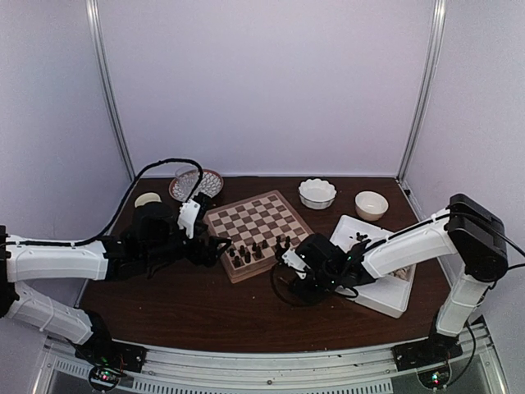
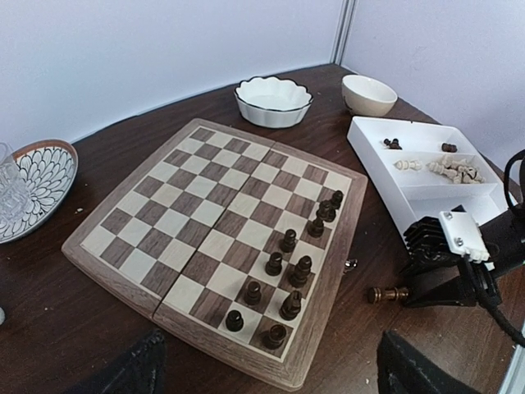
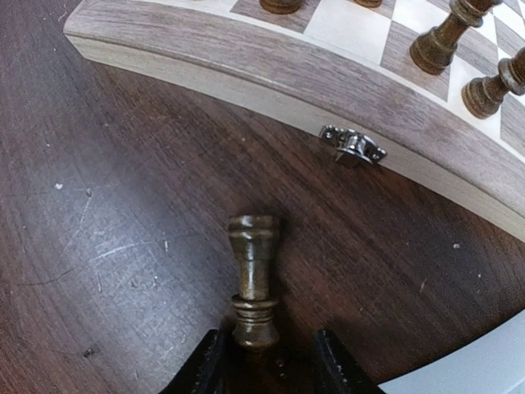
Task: Set up the chess pieces on the board
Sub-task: Pick up the queen from the center of the board.
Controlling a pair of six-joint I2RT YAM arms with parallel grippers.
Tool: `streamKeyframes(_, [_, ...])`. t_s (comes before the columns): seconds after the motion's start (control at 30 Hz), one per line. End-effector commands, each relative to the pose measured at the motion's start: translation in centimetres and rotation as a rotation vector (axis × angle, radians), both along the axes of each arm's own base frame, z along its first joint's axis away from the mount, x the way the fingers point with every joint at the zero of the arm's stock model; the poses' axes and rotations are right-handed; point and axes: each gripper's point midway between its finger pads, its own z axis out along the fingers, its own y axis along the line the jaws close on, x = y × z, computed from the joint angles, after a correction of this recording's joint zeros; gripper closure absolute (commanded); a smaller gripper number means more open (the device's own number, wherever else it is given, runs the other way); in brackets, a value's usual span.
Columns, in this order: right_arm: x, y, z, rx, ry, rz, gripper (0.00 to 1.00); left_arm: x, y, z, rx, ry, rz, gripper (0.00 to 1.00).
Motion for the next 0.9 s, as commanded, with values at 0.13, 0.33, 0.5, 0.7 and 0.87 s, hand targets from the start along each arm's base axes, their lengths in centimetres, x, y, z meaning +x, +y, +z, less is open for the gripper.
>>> streamKeyframes(0.13, [0.7, 0.6, -0.2, -0.022, -0.010, -0.010, 0.67, -0.1, -0.5, 2.0, -0.036, -0.048, -0.026, 0.11])
streamKeyframes(0.33, [0.3, 1.1, 0.7, 0.016, -0.002, 0.005, 0.84, -0.3, -0.5, 2.1, -0.034, -0.067, -0.046, 0.11])
streamKeyframes(0.5, [-0.2, 1.0, 2.7, 0.083, -0.013, 0.012, 0.88, -1.1, -1.1, 2.5, -0.040, -0.111, -0.117, 0.11])
streamKeyframes(0.7, [-1.9, 1.1, 5.5, 0.188, 0.006, 0.062, 0.88, -4.5, -2.0, 4.2, -0.130, -0.385, -0.322, 0.10])
streamKeyframes(0.87, [-5.2, 3.0, 8.1, 0.315, 0.138, 0.205, 0.89, -7.0, -2.7, 3.9, -0.093, -0.579, -0.474, 0.10])
